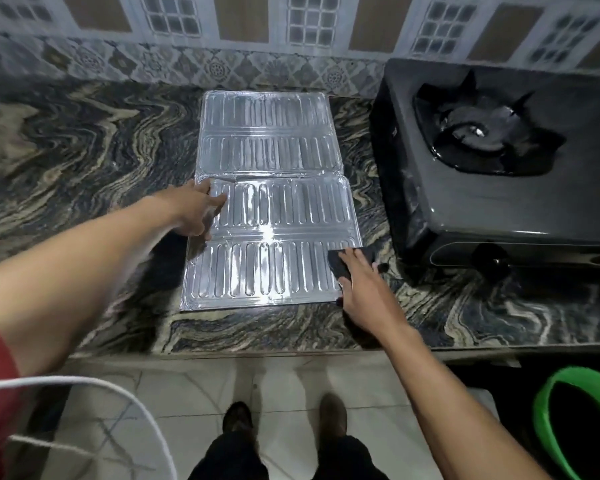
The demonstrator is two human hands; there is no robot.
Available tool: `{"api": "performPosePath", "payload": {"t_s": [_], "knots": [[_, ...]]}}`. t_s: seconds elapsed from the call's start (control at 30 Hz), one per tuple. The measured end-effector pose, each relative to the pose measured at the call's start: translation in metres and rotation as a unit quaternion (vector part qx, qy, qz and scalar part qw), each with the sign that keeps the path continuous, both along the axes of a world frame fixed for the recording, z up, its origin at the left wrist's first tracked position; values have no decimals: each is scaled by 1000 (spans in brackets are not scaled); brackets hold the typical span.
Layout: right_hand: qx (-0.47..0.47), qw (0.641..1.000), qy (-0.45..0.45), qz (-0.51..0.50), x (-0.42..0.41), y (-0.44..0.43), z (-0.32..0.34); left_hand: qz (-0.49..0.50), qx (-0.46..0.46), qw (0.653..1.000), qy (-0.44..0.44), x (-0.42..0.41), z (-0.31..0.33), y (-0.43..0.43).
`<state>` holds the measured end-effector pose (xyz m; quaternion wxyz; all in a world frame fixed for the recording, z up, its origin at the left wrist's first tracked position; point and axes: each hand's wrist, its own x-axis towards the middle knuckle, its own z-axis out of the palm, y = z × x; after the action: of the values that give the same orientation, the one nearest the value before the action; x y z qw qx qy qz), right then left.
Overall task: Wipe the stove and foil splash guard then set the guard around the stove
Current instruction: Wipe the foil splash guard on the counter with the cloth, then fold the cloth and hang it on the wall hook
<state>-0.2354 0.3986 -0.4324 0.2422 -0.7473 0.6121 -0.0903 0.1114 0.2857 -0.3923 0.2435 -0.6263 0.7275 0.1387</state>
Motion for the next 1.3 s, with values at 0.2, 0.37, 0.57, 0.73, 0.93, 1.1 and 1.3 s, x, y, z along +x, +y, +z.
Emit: {"api": "performPosePath", "payload": {"t_s": [0.2, 0.37, 0.57, 0.73, 0.93, 1.1, 1.3], "knots": [[-43, 996, -81, -10, -11, -1, 22, 26, -123, 991, 53, -35, 3, 48], [63, 950, -293, -83, -7, -23, 58, 79, -148, 939, 299, -94, 26, 86], [225, 827, -513, -41, -11, -41, 106, 138, -91, 830, 533, -151, 76, 94], [225, 819, -528, 26, -22, -45, 149, 139, -148, 788, 582, -162, 111, 85], [38, 931, -354, 82, -36, -46, 189, 175, -201, 747, 609, -153, 151, 76], [-9, 901, -429, 65, -48, -61, 217, 173, -198, 714, 650, -165, 182, 79], [3, 878, -468, 103, -57, -71, 247, 211, -205, 668, 683, -177, 211, 74]]}}
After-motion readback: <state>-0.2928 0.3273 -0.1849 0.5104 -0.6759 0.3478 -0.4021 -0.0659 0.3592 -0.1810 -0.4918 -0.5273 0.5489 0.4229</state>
